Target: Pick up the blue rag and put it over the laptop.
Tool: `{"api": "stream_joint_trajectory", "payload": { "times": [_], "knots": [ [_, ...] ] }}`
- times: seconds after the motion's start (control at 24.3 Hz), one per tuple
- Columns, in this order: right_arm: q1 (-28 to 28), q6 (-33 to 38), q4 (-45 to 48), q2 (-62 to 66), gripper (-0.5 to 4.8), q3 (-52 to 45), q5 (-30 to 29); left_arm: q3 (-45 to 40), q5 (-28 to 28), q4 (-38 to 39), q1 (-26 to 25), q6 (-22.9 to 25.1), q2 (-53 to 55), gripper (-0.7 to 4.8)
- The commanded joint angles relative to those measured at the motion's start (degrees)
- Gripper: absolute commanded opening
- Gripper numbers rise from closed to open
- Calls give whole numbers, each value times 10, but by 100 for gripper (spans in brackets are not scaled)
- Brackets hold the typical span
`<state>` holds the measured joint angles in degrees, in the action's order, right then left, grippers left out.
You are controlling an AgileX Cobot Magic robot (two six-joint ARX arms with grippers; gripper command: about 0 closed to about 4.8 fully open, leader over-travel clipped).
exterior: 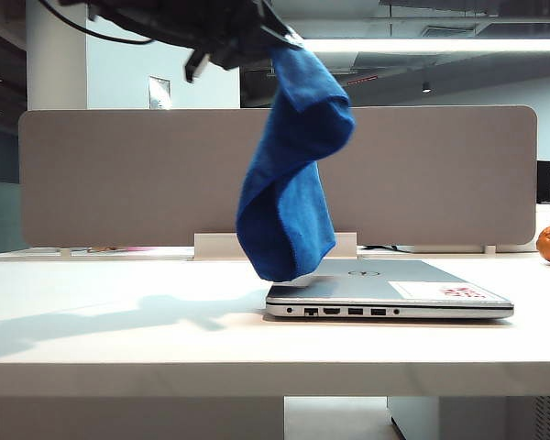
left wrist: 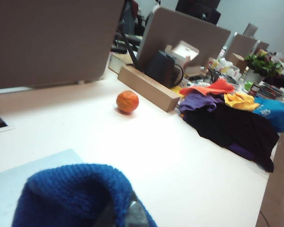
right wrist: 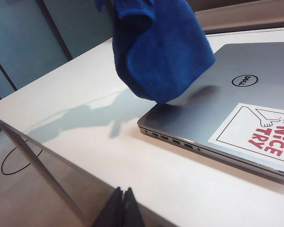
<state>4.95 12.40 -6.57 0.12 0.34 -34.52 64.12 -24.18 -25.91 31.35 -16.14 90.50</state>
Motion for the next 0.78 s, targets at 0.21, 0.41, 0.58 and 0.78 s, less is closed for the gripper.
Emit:
{"api": "stream_joint_trajectory", "payload": {
  "times": [0.21, 0.41, 0.58, 0.78],
  "knots": [
    [0, 0, 6, -1, 0, -3, 0, 89, 0, -5, 40, 3, 56, -6],
    [0, 0, 6, -1, 0, -3, 1, 188, -3, 44, 62, 2, 127, -6],
    [0, -1, 6, -1, -1, -3, 1, 231, -5, 68, 69, 2, 170, -6],
    [0, -2, 6, -1, 0, -3, 1, 245, 17, 89, 59, -3, 213, -6]
  ]
}}
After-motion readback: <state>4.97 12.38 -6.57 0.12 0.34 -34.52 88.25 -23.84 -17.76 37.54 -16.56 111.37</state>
